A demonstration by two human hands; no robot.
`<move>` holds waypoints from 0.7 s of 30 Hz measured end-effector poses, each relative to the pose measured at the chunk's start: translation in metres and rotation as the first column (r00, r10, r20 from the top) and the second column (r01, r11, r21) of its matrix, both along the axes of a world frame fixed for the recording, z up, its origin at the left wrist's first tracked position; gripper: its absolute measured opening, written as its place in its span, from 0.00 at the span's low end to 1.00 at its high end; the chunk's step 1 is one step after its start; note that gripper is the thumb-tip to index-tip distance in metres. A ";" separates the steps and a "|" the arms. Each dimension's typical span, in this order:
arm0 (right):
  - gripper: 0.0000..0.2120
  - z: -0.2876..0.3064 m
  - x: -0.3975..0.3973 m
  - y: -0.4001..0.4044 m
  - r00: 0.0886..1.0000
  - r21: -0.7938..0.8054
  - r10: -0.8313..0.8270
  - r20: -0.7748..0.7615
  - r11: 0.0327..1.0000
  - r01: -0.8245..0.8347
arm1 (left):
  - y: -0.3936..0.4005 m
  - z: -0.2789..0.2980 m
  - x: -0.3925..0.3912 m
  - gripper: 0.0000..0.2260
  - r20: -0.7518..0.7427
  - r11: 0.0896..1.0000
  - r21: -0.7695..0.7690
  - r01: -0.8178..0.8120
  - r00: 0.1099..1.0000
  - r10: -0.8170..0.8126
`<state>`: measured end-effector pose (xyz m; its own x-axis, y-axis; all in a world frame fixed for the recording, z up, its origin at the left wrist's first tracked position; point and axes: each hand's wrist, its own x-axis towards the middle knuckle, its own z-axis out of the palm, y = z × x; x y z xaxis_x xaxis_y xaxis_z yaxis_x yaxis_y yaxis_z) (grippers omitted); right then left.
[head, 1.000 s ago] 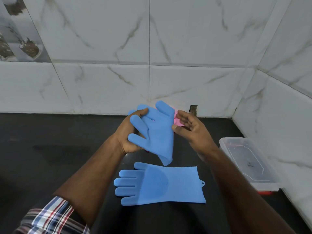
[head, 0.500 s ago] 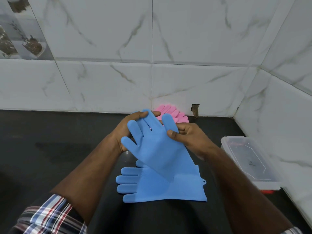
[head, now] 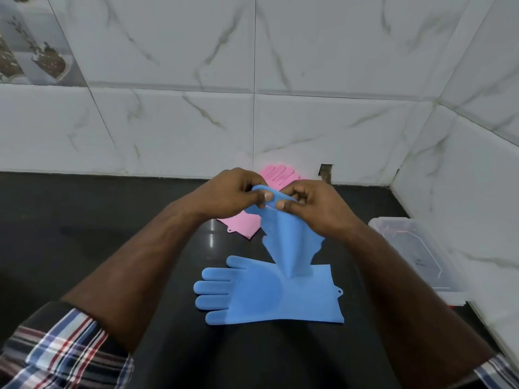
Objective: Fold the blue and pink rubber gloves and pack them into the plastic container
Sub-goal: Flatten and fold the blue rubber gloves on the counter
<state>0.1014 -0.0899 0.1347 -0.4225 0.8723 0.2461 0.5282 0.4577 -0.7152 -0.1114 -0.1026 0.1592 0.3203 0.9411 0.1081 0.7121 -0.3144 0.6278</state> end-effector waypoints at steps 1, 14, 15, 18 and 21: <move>0.04 -0.001 0.003 0.001 1.000 -0.035 -0.004 -0.013 0.999 0.004 | 0.000 -0.002 0.000 0.09 0.008 1.000 0.002 -0.010 1.000 0.010; 0.08 -0.044 0.059 -0.011 0.995 -0.380 0.002 0.105 0.924 0.038 | -0.009 -0.022 -0.026 0.14 0.285 0.994 -0.051 -0.101 0.952 0.111; 0.08 -0.041 0.063 -0.013 0.998 -0.374 -0.027 0.062 0.926 0.048 | -0.011 -0.024 -0.032 0.14 0.290 0.993 -0.069 -0.099 0.950 0.115; 0.06 -0.034 0.071 -0.019 0.999 -0.357 -0.047 0.008 0.933 0.047 | -0.018 -0.029 -0.044 0.15 0.293 0.992 -0.104 -0.076 0.951 0.104; 0.03 -0.036 0.075 -0.019 0.997 -0.420 -0.065 -0.044 0.907 0.040 | -0.021 -0.038 -0.053 0.13 0.304 0.983 -0.157 -0.091 0.943 0.135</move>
